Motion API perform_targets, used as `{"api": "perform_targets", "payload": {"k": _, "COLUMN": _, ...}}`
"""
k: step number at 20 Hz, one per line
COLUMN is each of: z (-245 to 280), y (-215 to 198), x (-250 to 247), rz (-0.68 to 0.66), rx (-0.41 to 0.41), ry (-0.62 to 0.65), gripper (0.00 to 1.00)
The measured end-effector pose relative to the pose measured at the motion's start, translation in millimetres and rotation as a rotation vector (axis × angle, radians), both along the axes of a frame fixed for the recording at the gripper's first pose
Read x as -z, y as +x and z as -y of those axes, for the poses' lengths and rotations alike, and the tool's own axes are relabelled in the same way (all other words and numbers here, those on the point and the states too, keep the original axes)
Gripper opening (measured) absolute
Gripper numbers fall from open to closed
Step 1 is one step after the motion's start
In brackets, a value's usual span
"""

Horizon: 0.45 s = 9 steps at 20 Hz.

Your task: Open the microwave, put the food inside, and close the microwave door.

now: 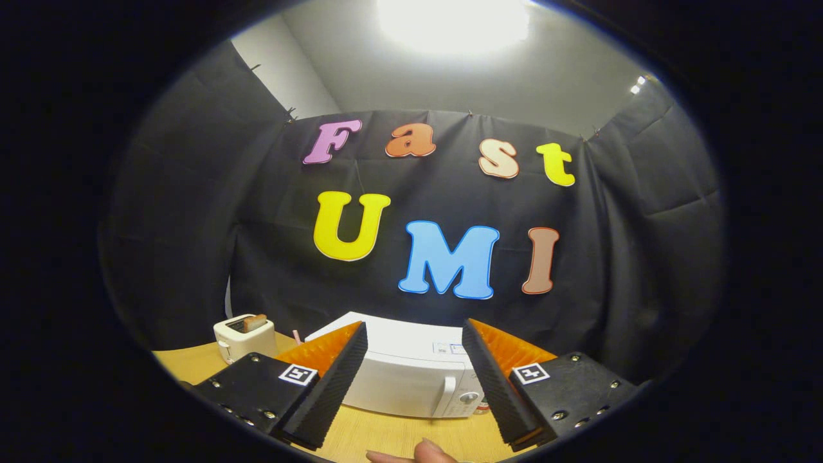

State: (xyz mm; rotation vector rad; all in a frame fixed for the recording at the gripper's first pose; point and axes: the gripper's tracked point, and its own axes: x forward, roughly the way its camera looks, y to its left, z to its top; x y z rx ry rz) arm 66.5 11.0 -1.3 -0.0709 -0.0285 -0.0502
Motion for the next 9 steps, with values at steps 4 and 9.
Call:
{"api": "perform_targets", "payload": {"k": 4, "z": -19, "y": -12, "x": -15, "rz": 0.020, "rx": -0.054, "ry": 0.059, "gripper": 0.95}}
{"api": "perform_targets", "payload": {"k": 9, "z": -23, "y": -10, "x": -23, "rz": 0.046, "rx": -0.052, "ry": 0.023, "gripper": 0.95}}
